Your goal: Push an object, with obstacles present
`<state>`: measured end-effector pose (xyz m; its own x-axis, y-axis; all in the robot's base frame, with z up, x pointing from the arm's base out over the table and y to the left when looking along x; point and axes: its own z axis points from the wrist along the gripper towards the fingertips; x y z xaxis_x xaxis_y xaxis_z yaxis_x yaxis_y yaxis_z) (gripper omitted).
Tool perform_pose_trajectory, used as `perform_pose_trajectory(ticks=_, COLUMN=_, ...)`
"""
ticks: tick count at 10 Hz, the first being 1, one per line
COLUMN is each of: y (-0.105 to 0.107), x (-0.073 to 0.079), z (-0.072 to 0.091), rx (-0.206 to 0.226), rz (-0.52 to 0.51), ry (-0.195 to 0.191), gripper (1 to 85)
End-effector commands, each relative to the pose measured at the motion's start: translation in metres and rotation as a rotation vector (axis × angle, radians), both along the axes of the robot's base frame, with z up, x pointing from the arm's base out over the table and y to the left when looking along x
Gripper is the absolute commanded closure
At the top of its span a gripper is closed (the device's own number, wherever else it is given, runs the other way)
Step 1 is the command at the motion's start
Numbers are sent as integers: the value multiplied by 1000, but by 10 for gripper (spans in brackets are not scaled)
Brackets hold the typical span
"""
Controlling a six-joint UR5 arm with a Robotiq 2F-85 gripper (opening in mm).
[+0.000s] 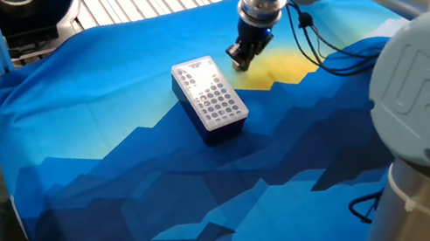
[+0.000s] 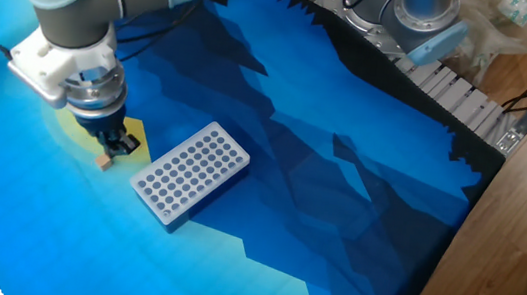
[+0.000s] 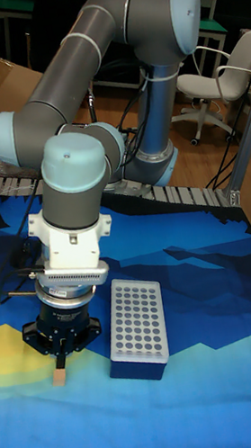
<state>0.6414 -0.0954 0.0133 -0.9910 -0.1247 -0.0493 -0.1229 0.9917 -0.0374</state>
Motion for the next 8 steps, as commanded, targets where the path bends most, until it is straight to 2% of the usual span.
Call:
perform_pose_trajectory(ticks=1, y=-5, x=11, z=4, rx=-24, rz=11, ry=-1, gripper=847)
perform_pose_trajectory(ticks=2, y=-19, x=6, z=9, rx=-55, rz=15, ry=21, gripper=847)
perform_pose_trajectory(ticks=4, y=-40, x=9, z=15, rx=-49, rz=29, ry=32, gripper=847)
perform_pose_trajectory(ticks=6, y=-42, x=22, z=11, rx=-12, rz=-8, ry=10, gripper=847)
perform_pose_trajectory(ticks=7, y=-40, x=32, z=6, rx=-2, rz=-23, ry=-13, gripper=847)
perform_pose_trajectory(ticks=8, y=-27, x=36, z=0, rx=49, rz=-61, ry=-12, gripper=847)
